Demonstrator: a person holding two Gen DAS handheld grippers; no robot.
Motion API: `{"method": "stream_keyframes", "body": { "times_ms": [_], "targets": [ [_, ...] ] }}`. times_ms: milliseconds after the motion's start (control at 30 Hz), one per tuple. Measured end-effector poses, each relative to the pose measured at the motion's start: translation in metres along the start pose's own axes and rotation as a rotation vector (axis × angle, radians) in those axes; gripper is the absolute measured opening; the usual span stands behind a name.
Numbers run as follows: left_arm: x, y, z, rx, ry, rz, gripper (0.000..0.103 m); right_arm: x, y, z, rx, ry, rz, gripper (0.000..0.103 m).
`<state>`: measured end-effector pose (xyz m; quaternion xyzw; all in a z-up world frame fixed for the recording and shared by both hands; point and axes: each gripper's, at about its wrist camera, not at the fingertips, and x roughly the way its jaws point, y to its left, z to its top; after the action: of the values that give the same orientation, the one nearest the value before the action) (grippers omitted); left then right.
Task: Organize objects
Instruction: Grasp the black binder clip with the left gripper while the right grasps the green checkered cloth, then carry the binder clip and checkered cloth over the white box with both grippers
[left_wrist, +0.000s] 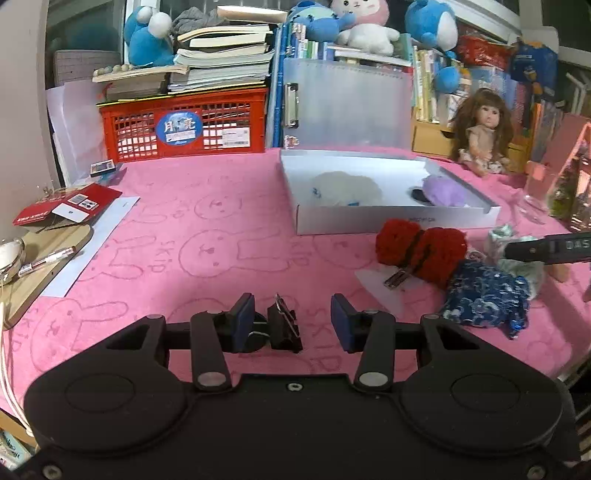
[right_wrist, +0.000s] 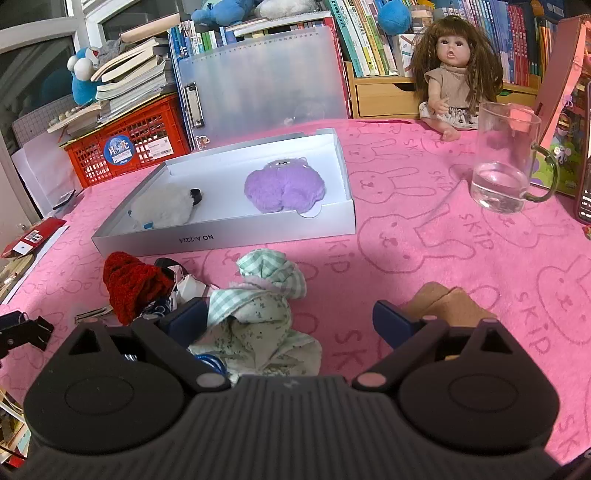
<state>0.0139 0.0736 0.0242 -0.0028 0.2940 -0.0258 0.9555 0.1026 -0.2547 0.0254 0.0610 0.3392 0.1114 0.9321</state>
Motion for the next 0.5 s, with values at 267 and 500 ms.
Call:
{"method": "stream_keyframes", "body": {
  "times_ms": [267, 500],
  "targets": [
    [0.008, 0.0, -0.001, -0.009, 0.004, 0.019, 0.006, -0.004, 0.005, 0.0, 0.007, -0.001, 0.058, 0.051],
    [0.003, -0.006, 0.006, -0.001, -0.026, 0.0, 0.006, -0.014, 0.021, 0.004, -0.054, -0.055, 0.029, 0.03]
  ]
}}
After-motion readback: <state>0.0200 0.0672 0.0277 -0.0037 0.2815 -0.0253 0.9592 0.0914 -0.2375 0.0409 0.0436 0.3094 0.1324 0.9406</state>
